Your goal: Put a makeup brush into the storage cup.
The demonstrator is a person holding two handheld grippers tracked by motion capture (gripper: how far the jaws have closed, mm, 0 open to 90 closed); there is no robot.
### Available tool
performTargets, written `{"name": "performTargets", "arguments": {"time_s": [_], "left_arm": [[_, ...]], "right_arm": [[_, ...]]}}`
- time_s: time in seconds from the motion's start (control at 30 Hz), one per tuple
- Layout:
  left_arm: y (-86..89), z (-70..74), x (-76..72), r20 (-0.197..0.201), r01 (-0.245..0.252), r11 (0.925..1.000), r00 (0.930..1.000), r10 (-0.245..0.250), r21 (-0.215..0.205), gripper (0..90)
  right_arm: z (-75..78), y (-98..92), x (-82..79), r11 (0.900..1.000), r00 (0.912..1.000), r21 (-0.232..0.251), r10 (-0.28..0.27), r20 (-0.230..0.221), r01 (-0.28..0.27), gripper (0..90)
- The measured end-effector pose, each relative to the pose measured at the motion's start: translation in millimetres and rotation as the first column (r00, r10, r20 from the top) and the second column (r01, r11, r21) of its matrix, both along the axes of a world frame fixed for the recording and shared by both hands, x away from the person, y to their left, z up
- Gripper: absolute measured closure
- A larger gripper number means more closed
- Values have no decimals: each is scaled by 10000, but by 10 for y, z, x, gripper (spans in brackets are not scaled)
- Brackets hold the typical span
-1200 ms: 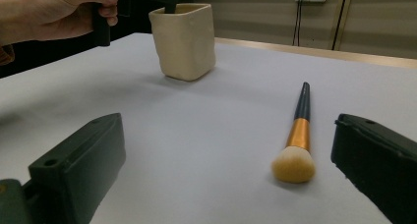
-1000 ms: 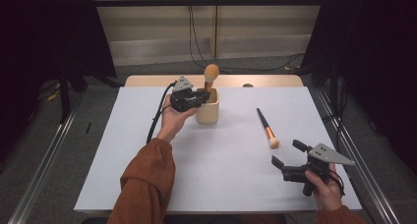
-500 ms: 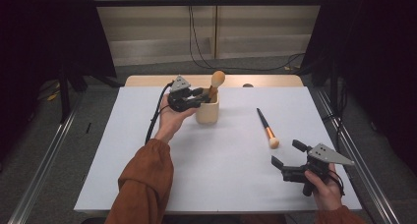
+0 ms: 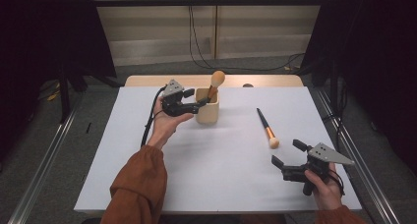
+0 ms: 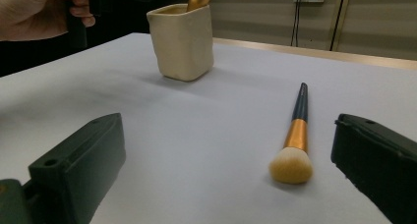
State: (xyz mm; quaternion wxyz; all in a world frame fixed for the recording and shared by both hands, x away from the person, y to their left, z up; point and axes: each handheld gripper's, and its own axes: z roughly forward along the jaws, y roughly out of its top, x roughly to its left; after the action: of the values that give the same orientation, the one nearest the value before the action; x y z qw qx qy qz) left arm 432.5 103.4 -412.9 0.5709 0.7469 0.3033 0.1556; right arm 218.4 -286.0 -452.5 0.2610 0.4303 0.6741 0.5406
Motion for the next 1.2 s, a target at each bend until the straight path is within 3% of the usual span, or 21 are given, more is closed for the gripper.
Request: {"name": "performTargets", "arguments": {"time_s": [0.3, 0.43, 0.53, 0.6, 0.7, 0.8, 1.0, 1.2], "left_arm": [[114, 65, -107, -162, -443, 9983, 9989, 450, 389, 82], [199, 68, -146, -166, -493, 9976, 9986, 501, 496, 43], [285, 74, -204, -116, -444, 9984, 9989, 448, 356, 32], [353, 81, -250, 10, -406, 9975, 9992, 406, 586, 26], [429, 80, -292, 15, -642, 9974, 9979, 641, 340, 42], [493, 82, -335, 148, -909, 9948, 9958, 903, 466, 44], [568, 38, -455, 3, -859, 9962, 9963, 859, 147, 49], [668, 42, -580, 51, -889, 9959, 9960, 888, 176, 48]], "right_arm": [[-1, -2, 1, 10000, 10000, -32, -20, -2, 20, 0], [-1, -3, 0, 10000, 10000, -8, -58, -16, 58, 0], [-1, 1, -3, 10000, 10000, -31, -50, -4, 50, 0], [-1, 1, -4, 10000, 10000, -49, -41, 3, 41, 0], [0, 3, -5, 10000, 10000, -47, -54, 0, 54, 0], [2, 6, -5, 10000, 10000, -51, -74, 2, 74, 0], [2, 7, -6, 10000, 10000, -32, -89, 10, 89, 0], [2, 8, -4, 9999, 9999, -34, -127, -16, 127, 0]]}}
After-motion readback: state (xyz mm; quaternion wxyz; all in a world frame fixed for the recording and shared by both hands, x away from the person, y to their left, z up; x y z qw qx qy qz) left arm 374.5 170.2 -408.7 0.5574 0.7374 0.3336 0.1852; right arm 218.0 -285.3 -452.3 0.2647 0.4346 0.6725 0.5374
